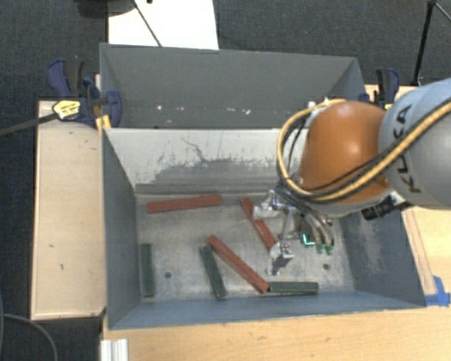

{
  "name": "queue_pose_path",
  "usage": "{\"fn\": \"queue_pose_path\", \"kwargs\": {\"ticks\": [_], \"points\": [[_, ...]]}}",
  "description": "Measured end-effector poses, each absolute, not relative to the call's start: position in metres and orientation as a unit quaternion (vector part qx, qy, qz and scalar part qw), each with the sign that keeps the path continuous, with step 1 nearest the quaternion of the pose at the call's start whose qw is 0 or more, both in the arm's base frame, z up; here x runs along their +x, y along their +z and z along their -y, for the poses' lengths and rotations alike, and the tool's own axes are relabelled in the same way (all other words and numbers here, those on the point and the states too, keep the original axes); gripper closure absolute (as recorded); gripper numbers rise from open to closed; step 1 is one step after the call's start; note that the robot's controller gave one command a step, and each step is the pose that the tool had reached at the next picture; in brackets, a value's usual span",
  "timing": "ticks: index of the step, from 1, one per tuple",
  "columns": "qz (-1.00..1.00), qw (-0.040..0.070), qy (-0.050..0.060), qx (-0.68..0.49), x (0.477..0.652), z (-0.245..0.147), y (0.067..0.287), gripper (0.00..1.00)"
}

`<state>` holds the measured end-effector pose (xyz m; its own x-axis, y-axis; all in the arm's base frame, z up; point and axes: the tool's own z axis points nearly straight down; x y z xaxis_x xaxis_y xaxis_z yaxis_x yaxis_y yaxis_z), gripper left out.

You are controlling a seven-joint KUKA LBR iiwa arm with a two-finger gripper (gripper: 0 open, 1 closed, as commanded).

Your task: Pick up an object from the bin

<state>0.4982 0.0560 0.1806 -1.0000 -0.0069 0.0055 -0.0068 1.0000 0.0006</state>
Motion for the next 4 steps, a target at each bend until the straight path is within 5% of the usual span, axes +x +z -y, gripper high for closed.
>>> {"fn": "queue_pose_path", "kwargs": {"ticks": [1,2,3,4], "points": [[1.000,-0.001,0.000,0.003,0.500,-0.056,0.184,0.00],[1.000,-0.005,-0.001,0.005,0.492,-0.063,0.137,0.00],[0.996,-0.008,-0.001,-0.088,0.504,-0.042,0.075,1.00],[0.996,-0.008,-0.001,-0.088,0.504,-0.042,0.075,1.00]]}}
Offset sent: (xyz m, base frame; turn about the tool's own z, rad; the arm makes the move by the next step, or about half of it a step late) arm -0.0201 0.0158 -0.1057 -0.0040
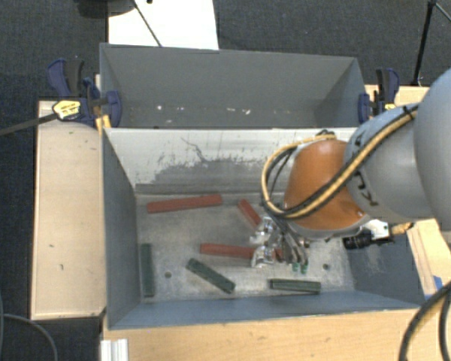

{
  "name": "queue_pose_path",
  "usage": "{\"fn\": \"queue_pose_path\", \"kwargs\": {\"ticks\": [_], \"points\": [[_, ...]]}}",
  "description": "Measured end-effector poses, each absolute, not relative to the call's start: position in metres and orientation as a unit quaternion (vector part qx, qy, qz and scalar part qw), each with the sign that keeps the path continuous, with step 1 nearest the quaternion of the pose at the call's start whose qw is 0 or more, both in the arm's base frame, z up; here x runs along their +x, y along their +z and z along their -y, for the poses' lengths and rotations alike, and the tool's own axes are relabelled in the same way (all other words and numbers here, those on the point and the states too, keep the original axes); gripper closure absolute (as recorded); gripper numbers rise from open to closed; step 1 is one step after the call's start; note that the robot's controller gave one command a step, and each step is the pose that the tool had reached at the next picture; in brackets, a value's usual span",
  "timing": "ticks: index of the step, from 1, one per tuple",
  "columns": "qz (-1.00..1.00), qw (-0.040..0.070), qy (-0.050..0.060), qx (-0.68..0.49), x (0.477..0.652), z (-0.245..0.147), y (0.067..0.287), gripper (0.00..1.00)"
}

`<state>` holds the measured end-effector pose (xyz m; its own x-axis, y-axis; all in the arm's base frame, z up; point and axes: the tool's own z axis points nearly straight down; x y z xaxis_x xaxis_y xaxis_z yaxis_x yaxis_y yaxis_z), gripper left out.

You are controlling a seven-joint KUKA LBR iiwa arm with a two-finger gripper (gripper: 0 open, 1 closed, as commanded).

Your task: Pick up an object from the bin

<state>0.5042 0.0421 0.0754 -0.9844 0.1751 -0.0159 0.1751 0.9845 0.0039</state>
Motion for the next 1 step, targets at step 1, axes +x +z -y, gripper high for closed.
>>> {"fn": "queue_pose_path", "kwargs": {"ticks": [1], "points": [[-0.998,0.001,0.000,0.055,0.5000,-0.0445,0.0823,1.00]]}}
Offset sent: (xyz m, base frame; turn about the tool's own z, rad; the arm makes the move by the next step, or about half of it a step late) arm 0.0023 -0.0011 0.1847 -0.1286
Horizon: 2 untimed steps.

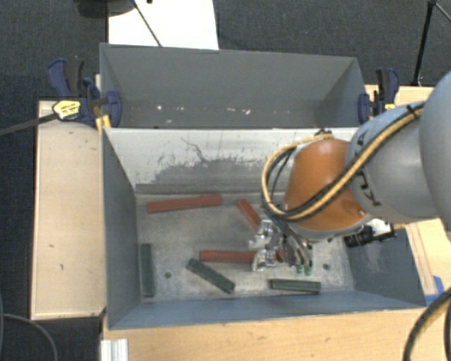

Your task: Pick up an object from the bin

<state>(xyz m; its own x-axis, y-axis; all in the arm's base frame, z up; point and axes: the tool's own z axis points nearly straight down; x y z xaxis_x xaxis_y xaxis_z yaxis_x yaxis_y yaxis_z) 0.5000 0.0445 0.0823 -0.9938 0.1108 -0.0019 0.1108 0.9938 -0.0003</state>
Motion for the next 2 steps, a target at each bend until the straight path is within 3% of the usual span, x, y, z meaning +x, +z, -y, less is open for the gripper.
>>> {"fn": "queue_pose_path", "kwargs": {"ticks": [1,2], "points": [[-1.000,0.004,0.001,0.022,0.5083,-0.0411,0.2637,1.00],[-1.000,0.003,0.000,0.023,0.5079,-0.0411,0.2619,1.00]]}}
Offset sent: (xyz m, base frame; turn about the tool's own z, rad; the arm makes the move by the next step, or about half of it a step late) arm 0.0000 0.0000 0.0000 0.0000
